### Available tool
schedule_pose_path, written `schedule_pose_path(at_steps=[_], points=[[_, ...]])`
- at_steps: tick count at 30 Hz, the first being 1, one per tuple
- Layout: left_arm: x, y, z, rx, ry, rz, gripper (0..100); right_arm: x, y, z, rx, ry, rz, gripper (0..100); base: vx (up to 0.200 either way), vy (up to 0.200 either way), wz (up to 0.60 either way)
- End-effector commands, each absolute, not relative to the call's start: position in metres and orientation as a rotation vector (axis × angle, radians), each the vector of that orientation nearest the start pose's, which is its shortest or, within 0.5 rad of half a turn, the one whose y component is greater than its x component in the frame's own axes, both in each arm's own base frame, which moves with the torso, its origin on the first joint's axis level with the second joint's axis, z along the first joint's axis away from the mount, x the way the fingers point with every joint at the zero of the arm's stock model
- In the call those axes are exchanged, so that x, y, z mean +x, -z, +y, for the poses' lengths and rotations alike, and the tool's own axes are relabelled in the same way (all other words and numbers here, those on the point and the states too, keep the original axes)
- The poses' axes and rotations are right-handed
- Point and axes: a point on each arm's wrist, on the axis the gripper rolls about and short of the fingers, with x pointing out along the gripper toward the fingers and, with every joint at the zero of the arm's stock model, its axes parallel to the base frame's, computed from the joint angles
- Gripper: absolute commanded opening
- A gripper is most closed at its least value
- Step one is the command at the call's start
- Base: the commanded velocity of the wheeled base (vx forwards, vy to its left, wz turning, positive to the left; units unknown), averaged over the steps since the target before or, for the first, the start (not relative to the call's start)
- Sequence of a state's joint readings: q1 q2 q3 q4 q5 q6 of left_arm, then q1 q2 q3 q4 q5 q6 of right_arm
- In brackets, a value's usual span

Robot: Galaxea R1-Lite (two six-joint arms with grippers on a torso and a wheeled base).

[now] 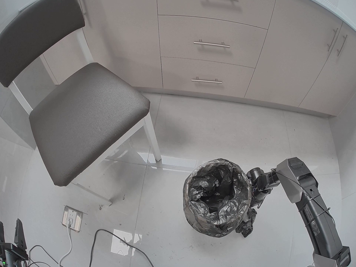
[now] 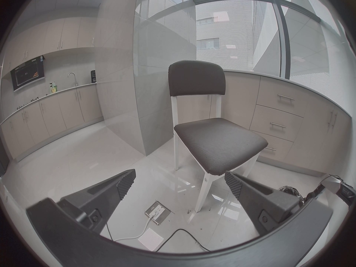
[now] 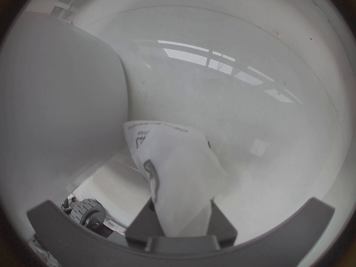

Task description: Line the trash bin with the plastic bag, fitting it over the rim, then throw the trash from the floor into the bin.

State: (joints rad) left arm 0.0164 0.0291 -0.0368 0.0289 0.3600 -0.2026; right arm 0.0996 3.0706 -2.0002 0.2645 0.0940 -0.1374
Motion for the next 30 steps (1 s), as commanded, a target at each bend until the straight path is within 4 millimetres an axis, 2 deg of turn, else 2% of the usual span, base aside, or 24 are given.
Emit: schedule_pose_path(at_steps=[1,7,8,9,10,12,13,16,17,18,22,23,24,26,30], points=[[-0.025,-0.083,0.008,-0.198,-0.378,-0.016,100,0.467,0.203,0.049,-0.106,-0.245,1.342,0,0.000,0.000,0.00],[-0.026,-0.083,0.007,-0.197,-0.364,-0.024,100,0.475,0.183,0.044,-0.068,-0.208,1.315,0,0.000,0.000,0.00],[-0.026,-0.083,0.007,-0.199,-0.344,-0.033,100,0.481,0.163,0.039,-0.066,-0.202,1.289,0,0.000,0.000,0.00],[-0.026,-0.083,0.007,-0.200,-0.343,-0.033,100,0.482,0.160,0.038,-0.065,-0.201,1.286,0,0.000,0.000,0.00],[-0.026,-0.082,0.007,-0.192,-0.341,-0.030,100,0.485,0.137,0.033,-0.061,-0.193,1.284,0,0.000,0.000,0.00],[-0.026,-0.082,0.007,-0.189,-0.341,-0.030,100,0.486,0.108,0.027,-0.052,-0.189,1.296,0,0.000,0.000,0.00],[-0.026,-0.082,0.007,-0.188,-0.341,-0.030,100,0.486,0.102,0.026,-0.051,-0.187,1.297,0,0.000,0.000,0.00],[-0.026,-0.082,0.007,-0.147,-0.349,-0.021,100,0.488,0.065,0.020,-0.042,-0.174,1.266,0,0.000,0.000,0.00],[-0.026,-0.082,0.007,-0.147,-0.349,-0.021,100,0.488,0.065,0.020,-0.042,-0.174,1.266,0,0.000,0.000,0.00],[-0.026,-0.081,0.007,-0.088,-0.350,-0.014,100,0.490,0.040,0.016,-0.035,-0.169,1.221,0,0.000,0.000,0.00],[-0.026,-0.082,0.007,-0.022,-0.331,-0.005,100,0.491,-0.018,0.016,-0.036,-0.166,1.105,0,0.000,0.000,0.00],[-0.026,-0.081,0.007,-0.020,-0.321,-0.005,100,0.491,-0.027,0.017,-0.037,-0.168,1.085,0,0.000,0.000,0.00],[-0.026,-0.082,0.006,-0.029,-0.282,-0.006,100,0.489,-0.048,0.019,-0.041,-0.174,1.042,0,0.000,0.000,0.00],[-0.026,-0.081,0.005,-0.047,-0.230,-0.005,100,0.487,-0.070,0.020,-0.042,-0.180,0.997,0,0.000,0.000,0.00],[-0.026,-0.082,0.004,-0.078,-0.172,-0.005,100,0.474,-0.130,0.022,-0.046,-0.183,0.874,0,0.000,0.000,0.00]])
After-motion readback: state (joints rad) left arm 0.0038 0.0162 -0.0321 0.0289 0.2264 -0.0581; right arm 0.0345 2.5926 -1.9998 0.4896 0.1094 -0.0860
